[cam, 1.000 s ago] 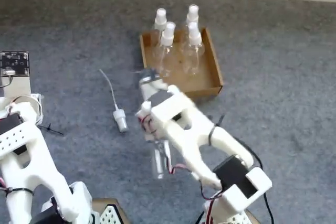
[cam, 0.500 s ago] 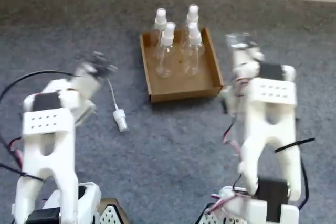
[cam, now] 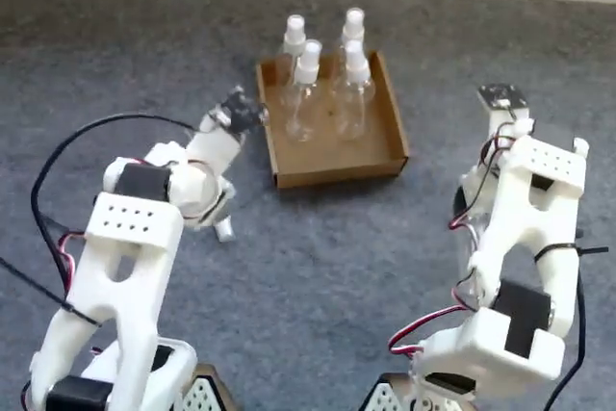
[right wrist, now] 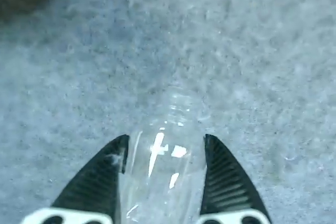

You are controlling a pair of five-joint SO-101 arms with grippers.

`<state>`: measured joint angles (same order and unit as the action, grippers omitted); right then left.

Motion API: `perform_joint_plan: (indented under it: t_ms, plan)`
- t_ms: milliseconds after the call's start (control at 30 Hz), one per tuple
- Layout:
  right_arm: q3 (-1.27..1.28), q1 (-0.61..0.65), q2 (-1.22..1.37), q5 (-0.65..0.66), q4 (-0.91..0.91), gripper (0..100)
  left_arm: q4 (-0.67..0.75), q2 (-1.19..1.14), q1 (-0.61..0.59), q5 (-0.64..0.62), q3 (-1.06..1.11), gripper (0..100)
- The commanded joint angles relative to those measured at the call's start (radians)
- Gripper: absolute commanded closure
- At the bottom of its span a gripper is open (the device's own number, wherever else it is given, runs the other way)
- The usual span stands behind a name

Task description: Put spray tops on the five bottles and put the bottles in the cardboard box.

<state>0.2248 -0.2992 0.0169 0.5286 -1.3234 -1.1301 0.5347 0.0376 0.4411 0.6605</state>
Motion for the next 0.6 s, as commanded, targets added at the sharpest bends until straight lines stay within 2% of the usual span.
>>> perform_joint_plan:
  t_ms: [0, 100, 267, 400, 567]
  plan:
    - [-0.047, -0.021, -0.01, 0.012, 0.01, 99.4, 0.129, -0.122, 0.016, -0.216, 0.01, 81]
    - [-0.045, -0.038, -0.01, -0.015, 0.018, 99.4, 0.178, -0.275, 0.015, -0.334, -0.018, 81]
    - [-0.047, -0.042, -0.01, -0.029, 0.019, 99.4, 0.176, -0.446, -0.001, -0.506, -0.079, 81]
    - [-0.047, -0.036, -0.01, -0.029, 0.019, 99.4, 0.176, -0.453, -0.041, -0.519, -0.061, 81]
    - [-0.047, -0.033, -0.01, -0.035, 0.019, 99.4, 0.181, -0.466, -0.054, -0.485, -0.048, 89]
